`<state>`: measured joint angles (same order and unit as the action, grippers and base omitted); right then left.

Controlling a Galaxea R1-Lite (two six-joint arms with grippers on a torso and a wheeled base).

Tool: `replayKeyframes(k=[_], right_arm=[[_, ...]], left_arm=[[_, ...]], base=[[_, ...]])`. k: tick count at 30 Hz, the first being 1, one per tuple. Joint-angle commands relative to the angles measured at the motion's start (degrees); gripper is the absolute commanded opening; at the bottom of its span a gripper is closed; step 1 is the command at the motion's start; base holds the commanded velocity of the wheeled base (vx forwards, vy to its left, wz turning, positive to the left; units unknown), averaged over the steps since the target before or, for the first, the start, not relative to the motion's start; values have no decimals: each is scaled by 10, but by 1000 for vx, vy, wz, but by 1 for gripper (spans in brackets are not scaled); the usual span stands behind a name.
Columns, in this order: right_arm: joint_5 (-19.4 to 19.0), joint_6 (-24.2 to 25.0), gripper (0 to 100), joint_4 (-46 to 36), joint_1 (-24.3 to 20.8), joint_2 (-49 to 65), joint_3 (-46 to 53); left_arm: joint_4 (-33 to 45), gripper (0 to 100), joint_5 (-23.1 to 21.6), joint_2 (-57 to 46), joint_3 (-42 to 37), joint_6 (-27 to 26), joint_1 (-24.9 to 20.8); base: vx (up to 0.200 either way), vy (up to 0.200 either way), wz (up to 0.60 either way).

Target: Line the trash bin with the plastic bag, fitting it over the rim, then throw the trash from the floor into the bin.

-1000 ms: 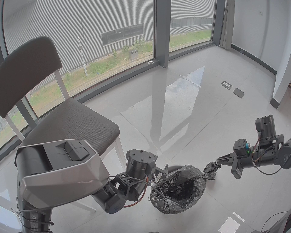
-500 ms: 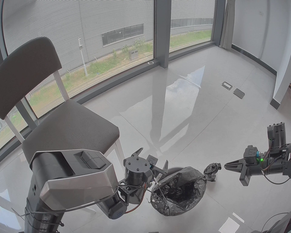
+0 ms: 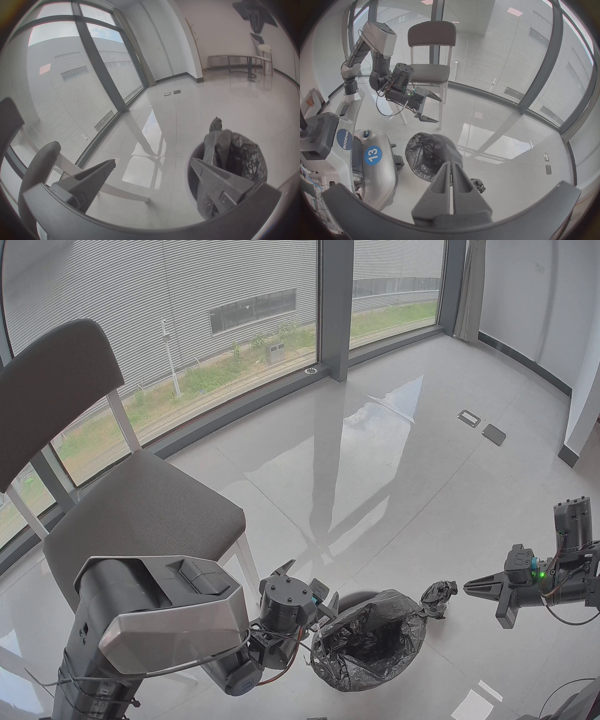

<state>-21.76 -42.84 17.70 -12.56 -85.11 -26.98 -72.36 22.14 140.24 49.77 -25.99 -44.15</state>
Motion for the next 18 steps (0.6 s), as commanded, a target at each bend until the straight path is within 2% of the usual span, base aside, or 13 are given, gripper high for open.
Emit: replayKeyframes(k=[1,8,11,15,18], right_arm=[[0,1,0,0,-18,7,2],[0,1,0,0,-23,8,3],[0,1,0,1,-27,8,3],[0,2,0,1,-35,9,4],[0,2,0,1,-35,9,7]], left_arm=[[31,100,-8,23,33,-27,10],[101,100,-46,25,112,-43,14],[166,100,-82,27,155,-46,18],[206,100,-96,33,190,-46,14],[236,100,-130,35,212,-46,14]], base=[[0,0,0],[0,0,0],[0,0,0],[0,0,0],[0,0,0]])
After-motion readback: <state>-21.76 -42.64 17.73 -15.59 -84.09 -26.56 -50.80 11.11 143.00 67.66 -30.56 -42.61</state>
